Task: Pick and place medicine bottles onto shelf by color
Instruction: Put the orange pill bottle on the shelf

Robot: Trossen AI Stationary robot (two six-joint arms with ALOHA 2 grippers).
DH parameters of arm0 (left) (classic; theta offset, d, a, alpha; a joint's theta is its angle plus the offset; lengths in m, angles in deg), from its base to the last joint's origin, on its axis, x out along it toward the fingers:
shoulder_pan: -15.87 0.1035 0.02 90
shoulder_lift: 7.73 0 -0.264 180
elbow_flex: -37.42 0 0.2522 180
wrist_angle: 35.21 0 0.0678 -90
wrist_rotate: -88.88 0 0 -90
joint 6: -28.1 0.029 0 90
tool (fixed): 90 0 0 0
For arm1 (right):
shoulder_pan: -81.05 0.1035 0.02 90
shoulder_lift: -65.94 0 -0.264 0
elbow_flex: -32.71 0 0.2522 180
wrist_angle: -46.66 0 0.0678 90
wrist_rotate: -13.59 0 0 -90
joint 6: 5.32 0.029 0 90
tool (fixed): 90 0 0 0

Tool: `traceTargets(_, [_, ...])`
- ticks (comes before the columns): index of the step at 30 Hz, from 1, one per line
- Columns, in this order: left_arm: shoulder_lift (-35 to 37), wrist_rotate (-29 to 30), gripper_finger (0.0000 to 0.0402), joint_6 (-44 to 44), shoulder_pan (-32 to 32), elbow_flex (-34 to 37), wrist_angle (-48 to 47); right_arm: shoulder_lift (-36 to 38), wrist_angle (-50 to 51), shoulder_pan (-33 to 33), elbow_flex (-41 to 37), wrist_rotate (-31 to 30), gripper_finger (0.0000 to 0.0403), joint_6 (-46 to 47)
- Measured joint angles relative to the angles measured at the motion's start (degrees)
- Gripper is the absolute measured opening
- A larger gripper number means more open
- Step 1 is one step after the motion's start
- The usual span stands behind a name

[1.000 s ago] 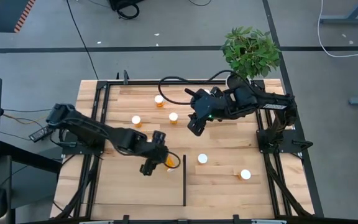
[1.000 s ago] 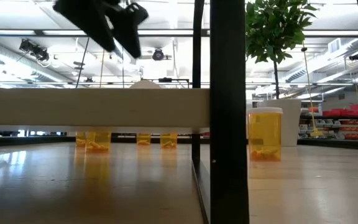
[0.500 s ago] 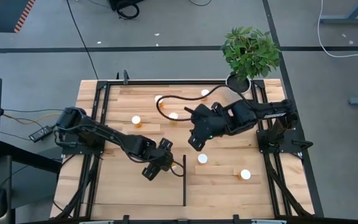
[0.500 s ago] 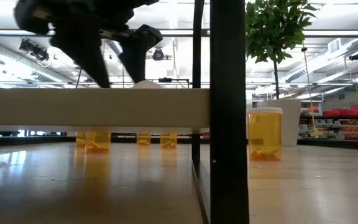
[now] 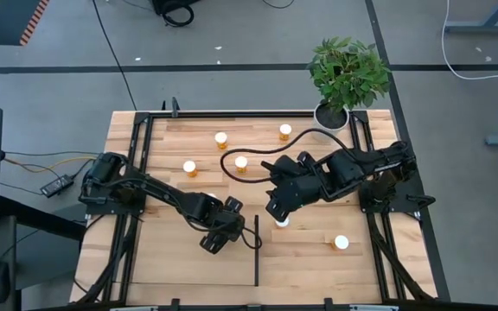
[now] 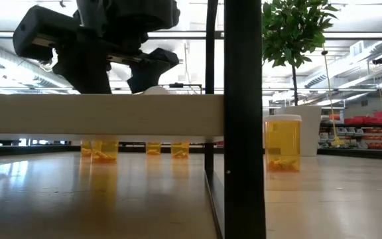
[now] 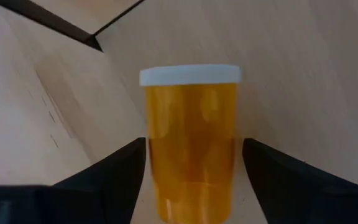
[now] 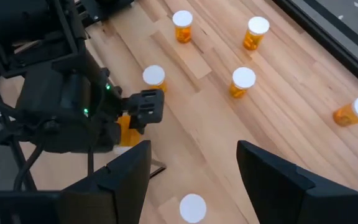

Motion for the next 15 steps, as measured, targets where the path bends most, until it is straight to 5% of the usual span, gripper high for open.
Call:
traceTargets(10, [0.25,-0.02,0.0169,-11.32,-0.15,-0.57,-0.84,0.0,0.05,-0.02,0.0,-0.7,0.0243,-1.26])
traceTargets(15, [2.05,-0.05,0.0179,-16.38,-0.17,-0.57,-1.95,0.0,0.05,-0.02,0.0,-0.7,0.0243,-2.97])
